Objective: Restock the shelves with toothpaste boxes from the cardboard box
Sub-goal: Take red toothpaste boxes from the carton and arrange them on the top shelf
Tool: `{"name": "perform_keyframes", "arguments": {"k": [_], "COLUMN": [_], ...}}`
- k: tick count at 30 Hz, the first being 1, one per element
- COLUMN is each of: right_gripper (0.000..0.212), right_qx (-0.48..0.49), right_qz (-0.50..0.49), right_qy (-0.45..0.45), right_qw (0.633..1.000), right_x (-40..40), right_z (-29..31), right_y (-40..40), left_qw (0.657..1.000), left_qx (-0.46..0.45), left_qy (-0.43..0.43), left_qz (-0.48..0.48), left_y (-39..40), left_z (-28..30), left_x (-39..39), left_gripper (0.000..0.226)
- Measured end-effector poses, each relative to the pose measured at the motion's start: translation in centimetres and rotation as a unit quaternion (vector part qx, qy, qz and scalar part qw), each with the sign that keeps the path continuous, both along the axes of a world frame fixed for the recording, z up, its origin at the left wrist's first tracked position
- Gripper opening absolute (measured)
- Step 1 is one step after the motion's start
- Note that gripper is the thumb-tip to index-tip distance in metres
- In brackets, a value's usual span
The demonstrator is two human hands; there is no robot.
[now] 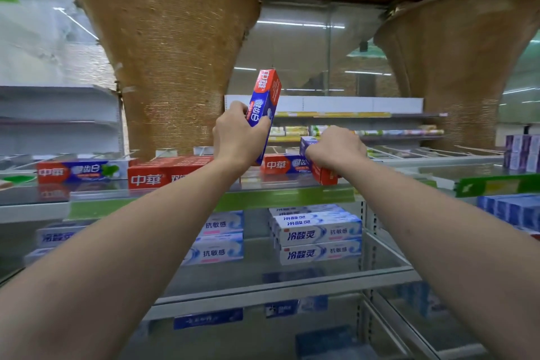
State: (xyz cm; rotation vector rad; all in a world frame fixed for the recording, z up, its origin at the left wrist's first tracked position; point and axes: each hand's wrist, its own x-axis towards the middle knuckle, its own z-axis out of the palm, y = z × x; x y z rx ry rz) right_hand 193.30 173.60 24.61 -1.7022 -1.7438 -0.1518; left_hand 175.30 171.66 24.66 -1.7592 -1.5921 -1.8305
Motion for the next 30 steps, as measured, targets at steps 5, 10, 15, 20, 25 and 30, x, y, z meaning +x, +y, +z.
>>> {"name": "perform_keyframes", "arguments": {"k": [5, 10, 15, 20, 25, 30], "right_gripper": [0.04, 0.03, 0.069, 0.062, 0.038, 0.029], "right_qx": [-0.098, -0.111, -0.11, -0.112, -0.046, -0.065], "right_qz": [0.068, 0.126, 0.231, 0.295, 0.292, 0.294], "right_qy": [0.03, 0.067, -0.072, -0.199, -0.195, -0.142], "right_qw": [0.992, 0.984, 0.964, 0.928, 0.935, 0.943], "right_x": [0.1, 2.9, 5.5, 5.1, 5.7, 6.4], "right_z": [1.8, 2.9, 2.7, 3.0, 4.0, 3.8], "right_y": [-0.1, 1.7, 5.0, 6.6, 7.3, 8.4], "left_qw": [1.0, 1.0, 1.0, 1.0, 0.999, 0.998], "left_qx": [-0.002, 0.003, 0.002, -0.001, 0.003, 0.012], "left_qy": [0.0, -0.001, -0.007, -0.002, -0.003, -0.022], "left_qz": [0.0, 0.002, 0.006, 0.009, 0.046, 0.063], "left_y": [0.6, 1.1, 2.1, 2.9, 3.5, 4.1], "left_z": [0.3, 0.5, 0.8, 0.9, 2.0, 2.6], "left_x": [-0.2, -0.4, 0.2, 1.5, 2.0, 2.2], "left_gripper": [0.038, 0.04, 0.04, 0.04, 0.039, 0.038]}}
